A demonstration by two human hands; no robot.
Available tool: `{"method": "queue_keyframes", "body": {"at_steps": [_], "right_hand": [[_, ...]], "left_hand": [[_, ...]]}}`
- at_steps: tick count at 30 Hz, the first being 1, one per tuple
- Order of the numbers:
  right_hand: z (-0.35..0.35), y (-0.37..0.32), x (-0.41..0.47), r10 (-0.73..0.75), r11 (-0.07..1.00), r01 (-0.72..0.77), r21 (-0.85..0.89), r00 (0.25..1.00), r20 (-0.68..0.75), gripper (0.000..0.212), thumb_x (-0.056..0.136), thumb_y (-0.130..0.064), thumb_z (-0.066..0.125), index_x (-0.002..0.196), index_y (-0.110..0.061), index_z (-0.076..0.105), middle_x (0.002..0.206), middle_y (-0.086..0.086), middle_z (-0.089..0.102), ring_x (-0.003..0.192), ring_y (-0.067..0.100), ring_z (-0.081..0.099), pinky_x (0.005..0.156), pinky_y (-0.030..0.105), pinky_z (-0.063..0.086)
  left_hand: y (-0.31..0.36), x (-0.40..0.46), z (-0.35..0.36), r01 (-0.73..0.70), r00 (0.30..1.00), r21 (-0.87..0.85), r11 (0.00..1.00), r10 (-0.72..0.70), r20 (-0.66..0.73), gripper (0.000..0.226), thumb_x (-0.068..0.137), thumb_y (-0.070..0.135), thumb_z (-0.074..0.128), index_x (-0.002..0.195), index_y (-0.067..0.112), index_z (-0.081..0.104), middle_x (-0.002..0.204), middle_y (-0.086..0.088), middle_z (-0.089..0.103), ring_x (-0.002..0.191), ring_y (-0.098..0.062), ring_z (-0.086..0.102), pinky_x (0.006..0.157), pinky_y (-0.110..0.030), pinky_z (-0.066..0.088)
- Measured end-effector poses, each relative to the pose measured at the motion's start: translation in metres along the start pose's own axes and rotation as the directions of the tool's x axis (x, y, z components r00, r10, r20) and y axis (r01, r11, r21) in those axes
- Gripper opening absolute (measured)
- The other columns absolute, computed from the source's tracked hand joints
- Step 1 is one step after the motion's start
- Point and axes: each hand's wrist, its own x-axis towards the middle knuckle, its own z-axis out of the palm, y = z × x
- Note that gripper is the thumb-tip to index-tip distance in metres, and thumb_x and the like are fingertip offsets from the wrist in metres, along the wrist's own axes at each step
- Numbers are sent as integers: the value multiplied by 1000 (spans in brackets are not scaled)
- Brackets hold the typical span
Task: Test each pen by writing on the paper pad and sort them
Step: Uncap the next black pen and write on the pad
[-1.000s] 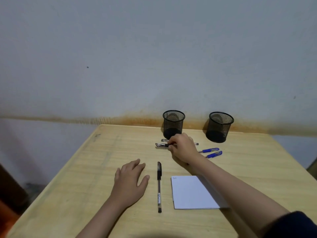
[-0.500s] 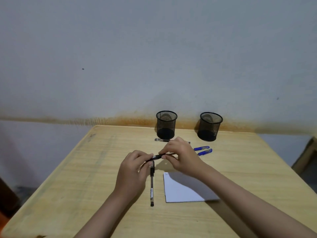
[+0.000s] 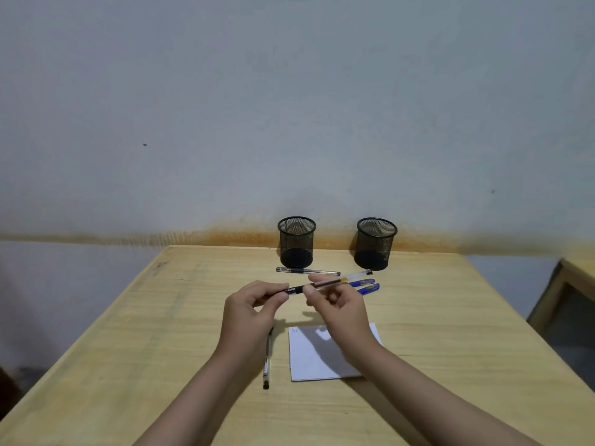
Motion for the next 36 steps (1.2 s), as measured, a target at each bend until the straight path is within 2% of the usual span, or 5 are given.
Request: {"method": "queue_keyframes", "body": {"at_steps": [12,20,23,26,36], "right_hand": [[11,-5,-8,-160,984,156,-85,986,-47,11,83,-10,72,79,-21,71,79,-13,72,81,13,69,76,33,58],[23,-2,-16,-160,985,153,-77,983,-92,16,83,-9,71,80,-25,69,78,-18,71,79,6,68,71,20,53],[7,-15,-20,-271,962,265,-60,944,-188,20,84,0,67,78,-19,66,71,-7,68,71,2,65,66,15,50],[-25,-31,-17,-337,941,334,-56,907,-251,10,85,0,65,79,-9,65,73,5,66,68,2,63,64,14,49],[-13,3,-16,-64,996,54,-71,988,-144,12,88,-10,65,76,-15,66,67,-6,68,69,9,66,65,18,52]], "left_hand": [[-4,25,-25,-91,982,237,967,48,183,23,76,1,71,75,24,74,78,8,73,73,-8,63,72,-14,46],[-6,32,-24,-105,972,295,950,35,233,26,77,1,70,74,26,73,73,6,73,71,-8,63,69,-12,47],[-28,38,-56,83,996,246,966,-86,0,17,78,-7,64,74,8,71,69,-10,66,67,-21,61,55,-10,45],[-65,44,-115,289,949,236,928,-245,-200,14,81,5,66,71,13,71,74,-16,69,76,-41,66,61,-35,49],[-94,33,-81,48,976,664,746,-176,127,12,81,17,68,89,23,75,85,14,59,91,-18,59,83,-42,49]]}}
